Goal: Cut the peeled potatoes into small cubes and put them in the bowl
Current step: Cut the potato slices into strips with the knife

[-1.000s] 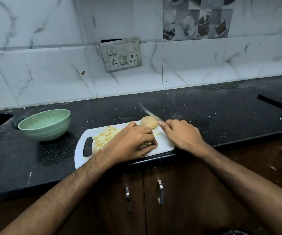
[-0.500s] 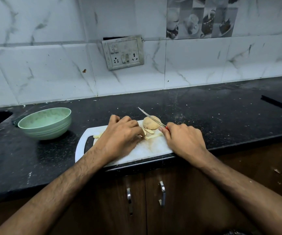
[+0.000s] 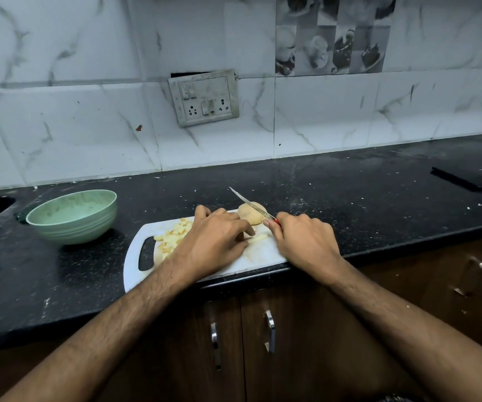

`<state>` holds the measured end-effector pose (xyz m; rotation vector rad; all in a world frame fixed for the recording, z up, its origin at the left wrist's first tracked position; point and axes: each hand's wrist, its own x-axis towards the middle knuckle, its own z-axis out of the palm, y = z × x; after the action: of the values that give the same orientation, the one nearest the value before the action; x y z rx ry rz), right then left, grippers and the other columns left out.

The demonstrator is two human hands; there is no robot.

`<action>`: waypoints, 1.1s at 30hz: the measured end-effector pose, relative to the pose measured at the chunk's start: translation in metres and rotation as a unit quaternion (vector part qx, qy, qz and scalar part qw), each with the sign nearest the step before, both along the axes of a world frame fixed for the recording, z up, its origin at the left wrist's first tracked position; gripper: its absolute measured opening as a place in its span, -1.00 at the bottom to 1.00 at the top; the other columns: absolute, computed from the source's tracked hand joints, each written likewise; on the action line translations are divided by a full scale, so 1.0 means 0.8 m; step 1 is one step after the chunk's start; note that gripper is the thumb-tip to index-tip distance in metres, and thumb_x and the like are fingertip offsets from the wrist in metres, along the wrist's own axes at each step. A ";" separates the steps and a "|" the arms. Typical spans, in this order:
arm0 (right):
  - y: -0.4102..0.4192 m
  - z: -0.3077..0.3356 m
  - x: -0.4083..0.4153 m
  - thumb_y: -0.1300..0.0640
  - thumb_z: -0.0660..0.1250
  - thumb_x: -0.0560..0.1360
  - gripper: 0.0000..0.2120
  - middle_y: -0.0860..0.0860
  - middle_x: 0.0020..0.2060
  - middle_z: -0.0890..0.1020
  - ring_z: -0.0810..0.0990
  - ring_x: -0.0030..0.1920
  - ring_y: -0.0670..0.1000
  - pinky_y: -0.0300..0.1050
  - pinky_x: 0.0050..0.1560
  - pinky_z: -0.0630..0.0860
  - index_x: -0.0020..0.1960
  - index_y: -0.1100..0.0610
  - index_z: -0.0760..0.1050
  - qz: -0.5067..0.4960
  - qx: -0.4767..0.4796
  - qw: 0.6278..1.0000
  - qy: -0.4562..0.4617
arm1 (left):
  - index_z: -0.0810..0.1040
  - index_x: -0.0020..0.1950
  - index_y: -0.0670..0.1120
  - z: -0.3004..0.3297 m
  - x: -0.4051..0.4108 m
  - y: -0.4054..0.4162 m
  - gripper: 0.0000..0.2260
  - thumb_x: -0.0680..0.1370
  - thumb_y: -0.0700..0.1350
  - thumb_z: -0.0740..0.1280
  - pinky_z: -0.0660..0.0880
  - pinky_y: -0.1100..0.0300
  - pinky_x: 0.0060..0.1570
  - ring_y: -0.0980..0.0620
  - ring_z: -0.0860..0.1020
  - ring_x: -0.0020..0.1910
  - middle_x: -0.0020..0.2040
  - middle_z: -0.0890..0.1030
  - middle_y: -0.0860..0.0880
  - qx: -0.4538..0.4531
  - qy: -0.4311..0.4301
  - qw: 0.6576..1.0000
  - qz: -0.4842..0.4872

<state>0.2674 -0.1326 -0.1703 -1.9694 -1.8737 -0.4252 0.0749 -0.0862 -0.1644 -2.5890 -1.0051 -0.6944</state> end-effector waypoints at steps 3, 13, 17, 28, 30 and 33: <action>-0.001 0.003 0.000 -0.24 -0.04 0.65 -0.58 0.07 -0.07 0.66 0.63 -0.05 0.20 -0.01 -0.22 0.34 0.02 0.00 0.46 0.001 -0.015 1.000 0.007 | 0.61 0.10 0.15 -0.006 -0.018 -0.006 -0.86 0.57 0.07 0.33 0.12 0.06 -0.06 0.06 0.52 -0.04 -0.12 0.58 0.17 0.013 -0.017 1.000 -0.014; -0.043 0.049 0.025 -0.20 0.04 0.65 -0.62 -0.02 -0.19 0.53 0.56 -0.03 0.14 0.05 -0.05 0.48 -0.23 -0.01 0.35 0.055 -0.188 0.980 0.045 | 0.64 0.15 0.18 -0.017 -0.047 -0.004 -0.77 0.58 0.09 0.25 0.29 -0.05 0.02 0.19 0.47 -0.04 -0.08 0.48 0.25 -0.059 -0.037 0.995 -0.074; -0.076 0.059 0.026 -0.23 0.00 0.65 -0.58 -0.02 -0.23 0.50 0.58 -0.06 0.15 0.08 0.01 0.51 -0.26 -0.03 0.36 0.042 -0.195 0.980 -0.008 | 0.65 0.13 0.17 -0.019 -0.048 -0.002 -0.66 0.57 0.23 0.16 0.29 -0.03 0.03 0.22 0.47 -0.02 -0.06 0.51 0.24 -0.070 -0.048 0.993 -0.081; -0.100 0.057 0.022 -0.19 0.01 0.66 -0.66 0.08 0.05 0.61 0.58 0.08 0.18 -0.01 -0.08 0.38 -0.14 -0.02 0.35 0.014 -0.245 0.968 -0.049 | 0.67 0.11 0.11 -0.018 -0.046 -0.002 -0.87 0.59 -0.03 0.42 0.13 0.08 -0.08 0.15 0.49 0.00 -0.06 0.53 0.18 -0.075 -0.057 0.991 -0.092; -0.101 0.060 0.017 -0.16 0.02 0.66 -0.68 0.08 0.05 0.61 0.59 0.06 0.17 -0.01 -0.07 0.40 -0.11 -0.01 0.38 0.017 -0.248 0.967 -0.059 | 0.68 0.11 0.12 -0.018 -0.045 -0.001 -0.87 0.58 -0.04 0.42 0.11 0.11 -0.12 0.14 0.50 0.00 -0.07 0.53 0.18 -0.081 -0.056 0.991 -0.093; -0.110 0.059 0.005 -0.07 0.03 0.68 -0.71 0.06 0.08 0.61 0.60 0.08 0.17 -0.02 -0.10 0.39 0.07 0.03 0.47 0.027 -0.194 0.964 -0.178 | 0.68 0.11 0.11 -0.018 -0.044 0.000 -0.87 0.58 -0.04 0.42 0.12 0.13 -0.12 0.14 0.51 0.01 -0.08 0.53 0.18 -0.087 -0.057 0.990 -0.095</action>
<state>0.2716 -0.2202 -0.1230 -2.1941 -2.3828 -0.4482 0.0393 -0.0864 -0.1786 -2.8521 -0.8955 -0.8454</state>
